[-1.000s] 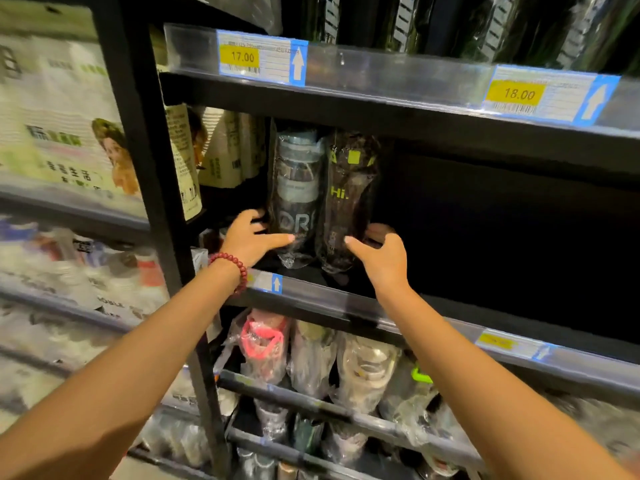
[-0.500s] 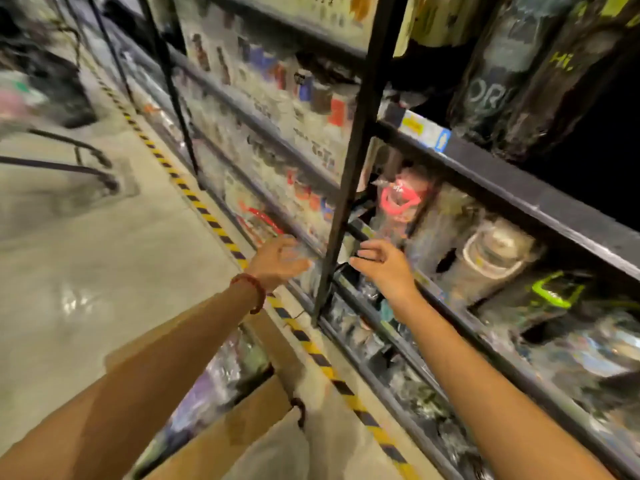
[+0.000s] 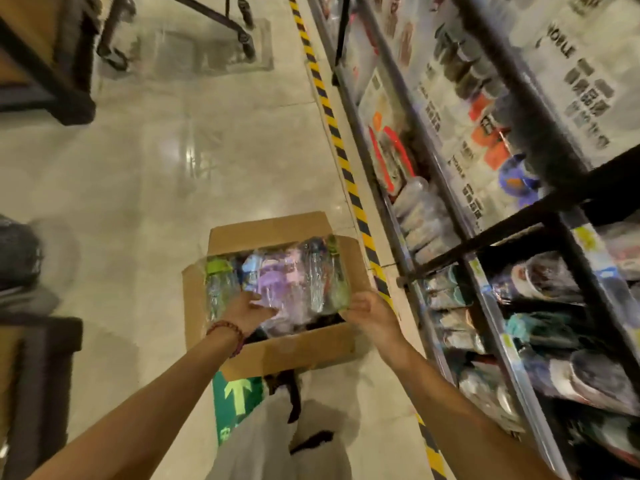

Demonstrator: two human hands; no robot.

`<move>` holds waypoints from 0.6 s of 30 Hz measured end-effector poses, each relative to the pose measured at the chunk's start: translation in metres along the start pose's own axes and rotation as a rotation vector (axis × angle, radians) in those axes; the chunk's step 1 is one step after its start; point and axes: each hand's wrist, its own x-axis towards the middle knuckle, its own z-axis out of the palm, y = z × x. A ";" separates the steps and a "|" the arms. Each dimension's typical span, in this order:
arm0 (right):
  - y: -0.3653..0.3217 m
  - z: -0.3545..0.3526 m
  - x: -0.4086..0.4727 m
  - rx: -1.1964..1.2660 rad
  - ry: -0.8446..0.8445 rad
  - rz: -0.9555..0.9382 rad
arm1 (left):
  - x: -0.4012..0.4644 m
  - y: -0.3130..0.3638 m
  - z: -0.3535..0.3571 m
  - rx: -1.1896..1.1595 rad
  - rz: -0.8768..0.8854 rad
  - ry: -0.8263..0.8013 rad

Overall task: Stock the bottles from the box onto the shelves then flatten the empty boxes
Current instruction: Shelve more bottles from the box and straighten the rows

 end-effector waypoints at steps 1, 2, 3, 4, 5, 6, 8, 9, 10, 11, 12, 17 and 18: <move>0.000 0.011 0.016 -0.019 -0.008 0.017 | 0.017 -0.009 -0.004 -0.014 -0.032 0.000; 0.001 0.022 0.035 -0.047 -0.019 0.036 | 0.033 -0.018 -0.008 -0.021 -0.067 0.001; 0.003 0.032 0.054 -0.085 -0.033 0.056 | 0.049 -0.027 -0.010 -0.030 -0.095 -0.004; 0.004 0.042 0.072 -0.118 -0.043 0.070 | 0.065 -0.037 -0.012 -0.020 -0.115 -0.012; 0.007 0.051 0.091 -0.140 -0.048 0.087 | 0.081 -0.047 -0.013 -0.001 -0.123 -0.018; 0.011 0.061 0.111 -0.154 -0.045 0.104 | 0.096 -0.055 -0.013 0.012 -0.133 -0.021; 0.022 0.078 0.146 -0.173 -0.044 0.133 | 0.124 -0.070 -0.011 -0.002 -0.171 -0.030; 0.029 0.086 0.163 -0.187 -0.042 0.141 | 0.139 -0.077 -0.009 -0.012 -0.189 -0.031; 0.035 0.093 0.179 -0.202 -0.035 0.148 | 0.153 -0.083 -0.006 -0.015 -0.198 -0.032; 0.043 0.100 0.195 -0.229 -0.026 0.153 | 0.168 -0.088 -0.002 -0.012 -0.206 -0.037; 0.051 0.105 0.209 -0.265 -0.012 0.148 | 0.182 -0.092 0.003 -0.006 -0.211 -0.047; 0.082 0.118 0.273 -0.432 0.105 0.091 | 0.254 -0.111 0.034 0.031 -0.237 -0.016; 0.090 0.120 0.286 -0.441 0.106 0.081 | 0.267 -0.114 0.040 0.023 -0.239 -0.006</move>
